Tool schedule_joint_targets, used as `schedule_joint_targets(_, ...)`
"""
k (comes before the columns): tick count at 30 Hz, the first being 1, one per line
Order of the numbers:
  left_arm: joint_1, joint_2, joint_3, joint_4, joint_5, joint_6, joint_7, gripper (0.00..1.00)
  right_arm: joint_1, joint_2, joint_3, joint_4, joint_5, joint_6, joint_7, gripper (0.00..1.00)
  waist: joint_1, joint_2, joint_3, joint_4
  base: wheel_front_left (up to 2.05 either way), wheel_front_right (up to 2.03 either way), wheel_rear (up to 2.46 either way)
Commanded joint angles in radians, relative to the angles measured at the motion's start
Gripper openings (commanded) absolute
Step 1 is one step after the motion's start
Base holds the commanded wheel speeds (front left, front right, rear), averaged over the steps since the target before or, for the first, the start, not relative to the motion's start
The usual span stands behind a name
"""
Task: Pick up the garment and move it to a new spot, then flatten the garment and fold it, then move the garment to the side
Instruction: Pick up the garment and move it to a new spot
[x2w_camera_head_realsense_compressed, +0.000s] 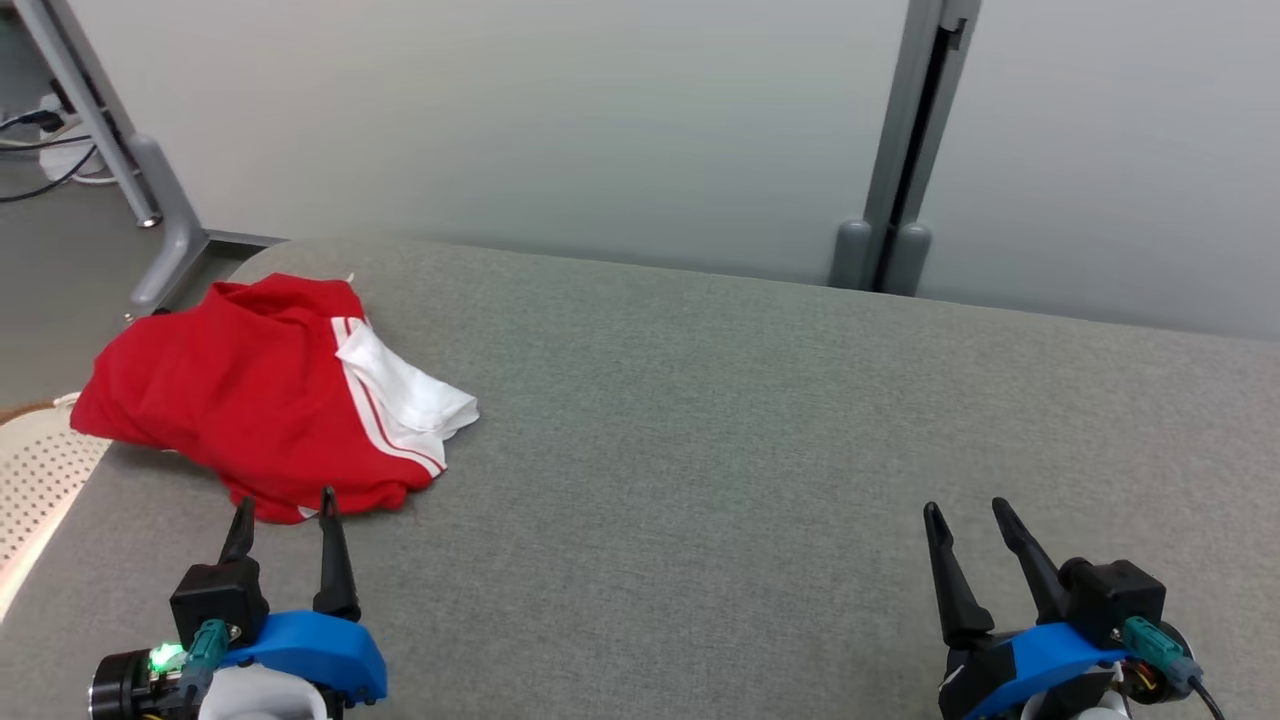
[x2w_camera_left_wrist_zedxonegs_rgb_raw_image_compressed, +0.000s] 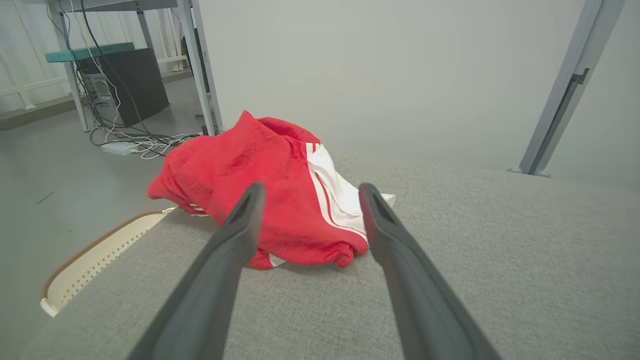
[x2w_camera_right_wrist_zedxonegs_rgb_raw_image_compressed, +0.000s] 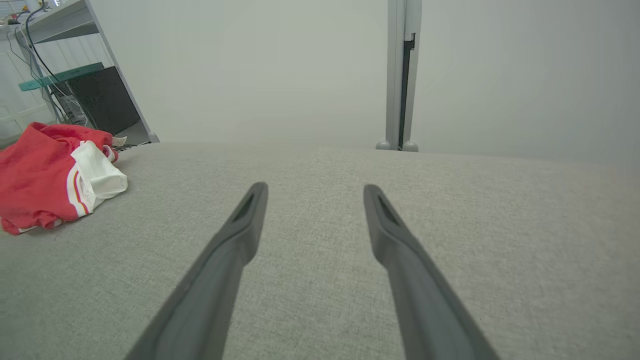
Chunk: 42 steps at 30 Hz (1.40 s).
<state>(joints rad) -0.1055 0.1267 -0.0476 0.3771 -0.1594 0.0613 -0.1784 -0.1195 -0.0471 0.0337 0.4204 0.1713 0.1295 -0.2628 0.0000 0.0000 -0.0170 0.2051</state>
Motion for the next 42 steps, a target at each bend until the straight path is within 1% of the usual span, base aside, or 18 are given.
schedule_joint_targets(1, 0.007, 0.009, -0.002, 0.001, 0.001, 0.005, -0.008, 1.0, -0.005, -0.006, -0.001, 0.002, 0.003, 0.002, -0.003, 1.0, 0.0, 0.0, 0.012, 0.028, 0.0, 0.0, 0.0)
schedule_joint_targets(7, 0.02, 0.021, 0.018, 0.002, -0.013, 0.017, -0.024, 1.0, -0.013, -0.006, 0.016, 0.006, 0.01, 0.002, -0.003, 1.0, 0.0, 0.0, 0.01, 0.098, 0.0, 0.0, 0.0)
schedule_joint_targets(15, 0.029, 0.032, 0.026, -0.004, -0.027, 0.021, -0.047, 1.0, 0.002, -0.006, 0.027, -0.005, 0.012, 0.002, -0.003, 1.0, 0.0, 0.0, 0.014, 0.189, 0.0, 0.0, 0.0)
schedule_joint_targets(19, 0.029, 0.034, 0.025, -0.008, -0.028, 0.026, -0.052, 1.0, 0.0, -0.006, 0.028, -0.006, 0.009, 0.002, -0.003, 1.0, 0.0, 0.0, 0.022, 0.219, 0.0, 0.0, 0.0)
schedule_joint_targets(23, 0.027, 0.036, 0.029, -0.004, -0.035, 0.026, -0.059, 1.0, -0.003, -0.006, 0.029, -0.007, 0.001, 0.002, -0.003, 1.0, 0.0, 0.0, 0.027, 0.23, 0.0, 0.0, 0.0)
schedule_joint_targets(26, 0.019, 0.031, 0.041, 0.004, -0.056, 0.021, -0.063, 1.0, -0.011, -0.006, 0.033, -0.009, 0.0, 0.002, -0.003, 1.0, 0.0, 0.0, 0.032, 0.224, 0.0, 0.0, 0.0)
schedule_joint_targets(29, -0.018, 0.031, 0.054, 0.018, -0.075, 0.02, -0.069, 1.0, -0.021, -0.006, 0.036, -0.016, -0.009, 0.002, -0.003, 1.0, 0.0, 0.0, 0.044, 0.205, 0.0, 0.0, 0.0)
schedule_joint_targets(32, -0.07, 0.045, 0.066, 0.025, -0.088, 0.012, -0.072, 1.0, -0.034, -0.006, 0.023, -0.041, -0.031, 0.002, -0.003, 1.0, 0.0, 0.0, 0.069, 0.179, 0.0, 0.0, 0.0)
schedule_joint_targets(38, -0.251, 0.096, 0.104, 0.036, -0.116, -0.009, -0.076, 1.0, -0.078, -0.006, -0.011, -0.098, -0.093, 0.002, -0.003, 1.0, 0.0, 0.0, 0.163, 0.108, 0.0, 0.0, 0.0)
schedule_joint_targets(42, -0.403, 0.157, 0.13, 0.056, -0.136, -0.026, -0.059, 1.0, -0.117, -0.006, -0.029, -0.161, -0.144, 0.002, -0.003, 1.0, 0.0, 0.0, 0.252, 0.061, 0.0, 0.0, 0.0)
